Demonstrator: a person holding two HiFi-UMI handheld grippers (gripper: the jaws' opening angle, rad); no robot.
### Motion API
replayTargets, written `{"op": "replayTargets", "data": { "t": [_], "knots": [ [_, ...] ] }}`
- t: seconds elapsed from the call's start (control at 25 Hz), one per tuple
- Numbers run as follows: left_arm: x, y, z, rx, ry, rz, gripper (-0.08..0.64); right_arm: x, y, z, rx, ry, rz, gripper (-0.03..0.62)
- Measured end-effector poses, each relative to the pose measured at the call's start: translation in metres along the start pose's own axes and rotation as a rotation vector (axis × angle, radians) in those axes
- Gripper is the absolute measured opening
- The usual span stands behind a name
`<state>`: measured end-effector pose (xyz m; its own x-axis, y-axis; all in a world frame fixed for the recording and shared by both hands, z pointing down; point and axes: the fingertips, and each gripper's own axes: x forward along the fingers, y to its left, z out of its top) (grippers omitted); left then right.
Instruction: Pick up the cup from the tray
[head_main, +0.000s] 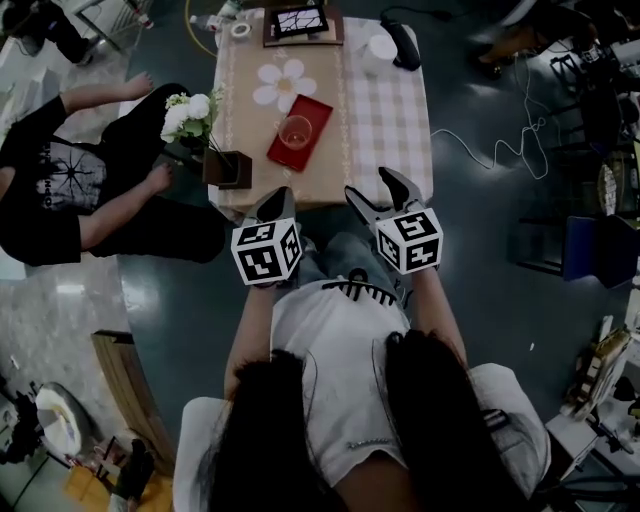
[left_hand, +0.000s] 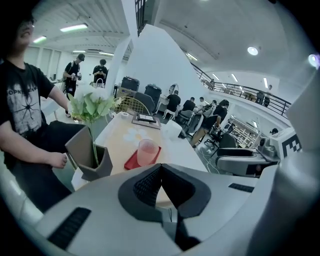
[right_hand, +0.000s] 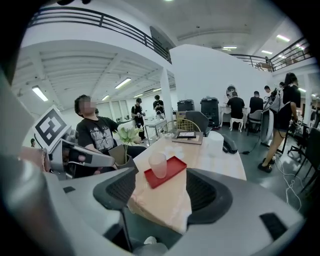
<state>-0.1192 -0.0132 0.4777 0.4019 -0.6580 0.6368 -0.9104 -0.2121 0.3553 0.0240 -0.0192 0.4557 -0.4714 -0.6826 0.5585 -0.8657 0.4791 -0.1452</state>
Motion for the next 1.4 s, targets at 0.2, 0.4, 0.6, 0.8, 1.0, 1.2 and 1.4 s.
{"op": "replayTargets", "data": {
  "t": [0.2,0.4,0.6,0.8,1.0,1.2,1.4],
  "knots": [
    [0.003,0.011,0.010,-0.006,-0.004,0.019,0.000,0.022,0.007,0.013,-0.029,-0.001,0.029,0.321],
    [0.014,0.025,0.014,-0.025,0.003,0.042,0.002,0.049,0.013,0.022,-0.055,0.011,0.074,0.339],
    [0.027,0.036,0.024,-0.042,0.015,0.063,0.000,0.081,0.016,0.032,-0.107,0.038,0.119,0.357],
    [0.042,0.047,0.033,-0.058,0.031,0.080,0.001,0.110,0.020,0.042,-0.143,0.062,0.159,0.365],
    [0.055,0.056,0.040,-0.073,0.048,0.098,0.001,0.137,0.022,0.042,-0.163,0.098,0.189,0.371],
    [0.067,0.062,0.040,-0.088,0.075,0.106,0.002,0.167,0.018,0.031,-0.168,0.158,0.193,0.371],
    [0.078,0.065,0.035,-0.102,0.109,0.117,0.001,0.189,0.024,0.020,-0.208,0.210,0.226,0.373]
  ]
}}
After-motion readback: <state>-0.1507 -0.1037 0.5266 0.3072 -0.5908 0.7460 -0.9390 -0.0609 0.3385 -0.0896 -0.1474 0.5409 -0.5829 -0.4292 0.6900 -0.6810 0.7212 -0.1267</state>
